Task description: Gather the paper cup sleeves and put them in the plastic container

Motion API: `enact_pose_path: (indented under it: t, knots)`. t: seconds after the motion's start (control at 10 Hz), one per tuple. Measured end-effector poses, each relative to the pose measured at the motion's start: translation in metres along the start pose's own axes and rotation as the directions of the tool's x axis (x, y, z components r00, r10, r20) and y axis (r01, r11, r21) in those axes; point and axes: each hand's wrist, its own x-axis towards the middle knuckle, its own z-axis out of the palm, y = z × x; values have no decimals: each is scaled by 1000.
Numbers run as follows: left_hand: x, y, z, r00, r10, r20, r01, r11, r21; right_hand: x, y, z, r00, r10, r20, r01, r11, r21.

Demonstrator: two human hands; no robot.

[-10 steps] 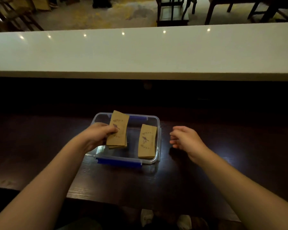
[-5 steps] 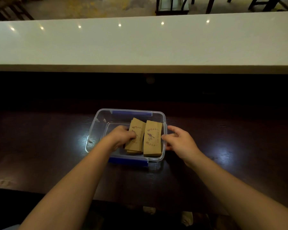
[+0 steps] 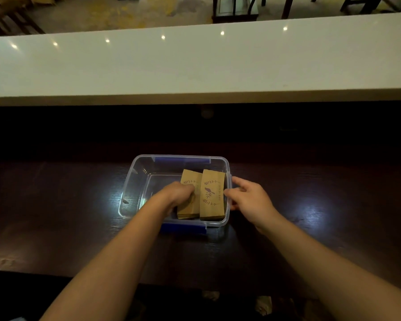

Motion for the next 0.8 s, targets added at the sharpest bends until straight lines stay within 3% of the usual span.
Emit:
enact_pose_path:
  t: [0.4, 0.5, 0.7, 0.8]
  knots:
    - [-8, -1, 1, 993, 7, -120, -25, 989, -148, -2, -2, 1, 998, 38, -42, -41, 997, -61]
    - [-12, 0, 2, 988, 21, -151, -38, 994, -107, -6, -6, 2, 998, 34, -45, -37, 996, -80]
    - [-23, 3, -7, 953, 141, -270, -89, 976, 196, -9, -14, 3, 990, 20, -139, -54, 968, -244]
    - [-40, 15, -4, 846, 409, -342, -200, 838, 508, -11, -18, -2, 976, -15, -219, -68, 927, -368]
